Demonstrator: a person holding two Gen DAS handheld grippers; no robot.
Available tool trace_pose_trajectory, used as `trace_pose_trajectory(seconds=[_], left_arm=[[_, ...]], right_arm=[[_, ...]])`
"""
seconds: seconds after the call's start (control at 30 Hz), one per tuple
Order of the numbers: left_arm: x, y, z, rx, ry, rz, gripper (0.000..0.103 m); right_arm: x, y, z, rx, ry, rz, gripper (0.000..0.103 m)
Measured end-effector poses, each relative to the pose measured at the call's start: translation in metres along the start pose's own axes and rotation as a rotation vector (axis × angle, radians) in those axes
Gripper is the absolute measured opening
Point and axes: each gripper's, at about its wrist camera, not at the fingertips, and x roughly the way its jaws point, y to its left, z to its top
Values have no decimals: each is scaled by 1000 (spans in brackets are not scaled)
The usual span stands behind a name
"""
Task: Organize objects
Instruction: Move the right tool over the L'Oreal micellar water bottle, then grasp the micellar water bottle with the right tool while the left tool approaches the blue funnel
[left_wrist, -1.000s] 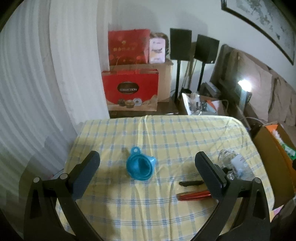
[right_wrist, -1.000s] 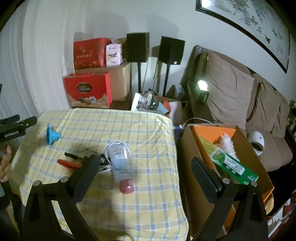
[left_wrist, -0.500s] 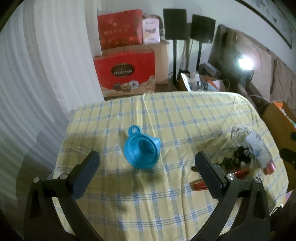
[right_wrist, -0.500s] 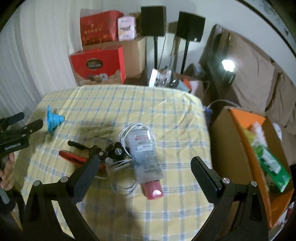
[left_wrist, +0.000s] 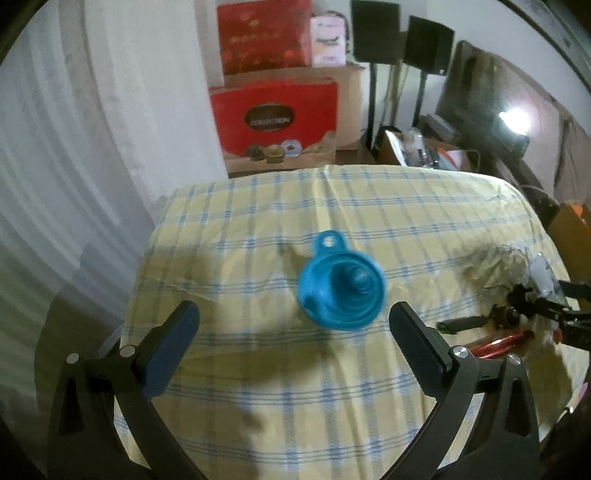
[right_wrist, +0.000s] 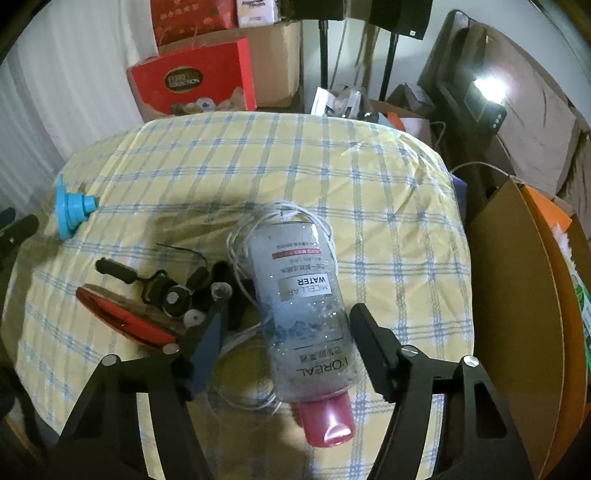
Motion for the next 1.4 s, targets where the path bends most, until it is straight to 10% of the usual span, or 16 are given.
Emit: trace_pose_trajectory(seconds=[0.7, 0.97, 1.23, 1.4], left_arm=[[30, -6, 4, -139, 86, -241, 103], [49, -32, 10, -62, 62, -124, 101], [67, -27, 11, -109, 108, -117, 60], [63, -17, 7, -145, 93, -157, 54]], right_arm=[[-47, -24, -15, 118, -60, 71, 48], [-70, -34, -18, 153, -103, 65, 48], [-91, -23, -18, 140, -155, 102, 48], [-98, -21, -18, 140, -173, 116, 48]])
